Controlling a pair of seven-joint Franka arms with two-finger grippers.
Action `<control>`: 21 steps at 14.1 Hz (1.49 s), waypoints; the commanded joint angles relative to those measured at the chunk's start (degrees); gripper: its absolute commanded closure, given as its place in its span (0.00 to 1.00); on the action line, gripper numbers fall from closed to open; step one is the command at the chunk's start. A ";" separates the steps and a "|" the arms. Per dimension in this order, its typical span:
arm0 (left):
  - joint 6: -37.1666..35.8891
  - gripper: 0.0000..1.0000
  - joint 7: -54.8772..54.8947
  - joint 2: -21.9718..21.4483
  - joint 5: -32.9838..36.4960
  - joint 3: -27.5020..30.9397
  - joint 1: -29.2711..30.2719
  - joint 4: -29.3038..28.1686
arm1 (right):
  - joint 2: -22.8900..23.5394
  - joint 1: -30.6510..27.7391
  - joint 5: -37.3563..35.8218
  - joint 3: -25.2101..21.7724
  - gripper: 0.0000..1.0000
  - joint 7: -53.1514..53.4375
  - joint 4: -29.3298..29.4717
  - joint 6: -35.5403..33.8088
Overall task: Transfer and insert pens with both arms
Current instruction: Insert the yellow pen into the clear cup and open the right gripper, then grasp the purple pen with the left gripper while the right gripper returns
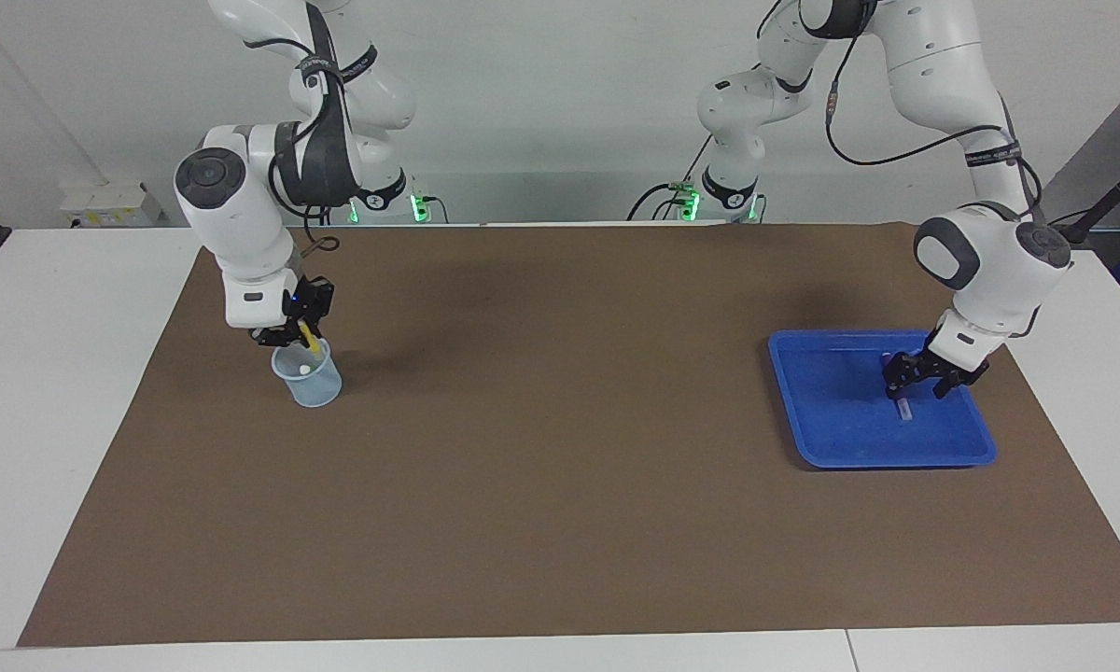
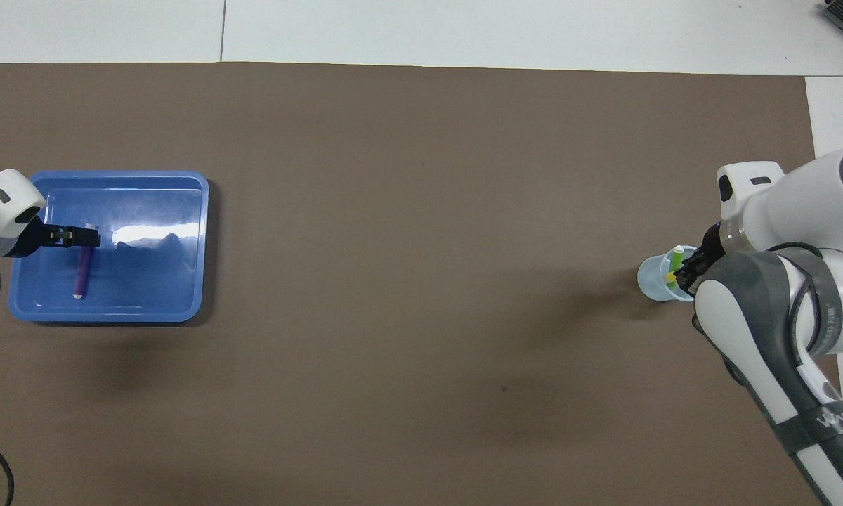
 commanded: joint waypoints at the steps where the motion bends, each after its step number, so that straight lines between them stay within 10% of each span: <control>1: 2.50 0.14 0.38 1.26 1.24 -0.29 0.37 -0.29 | -1.63 -0.79 1.38 0.56 0.00 -0.68 -1.52 1.13; 8: 3.38 0.47 -0.14 1.62 1.24 -0.29 0.37 -0.82 | -1.63 0.96 2.60 1.79 0.00 3.87 1.91 0.08; 12: 3.38 0.96 -0.49 1.62 1.24 -0.29 0.29 -1.08 | -1.89 2.63 11.12 1.88 0.00 11.51 2.35 -0.80; 21: -10.65 1.00 -8.12 1.00 1.15 -0.29 -1.73 6.72 | -2.24 4.56 20.62 3.11 0.00 27.69 2.52 -1.60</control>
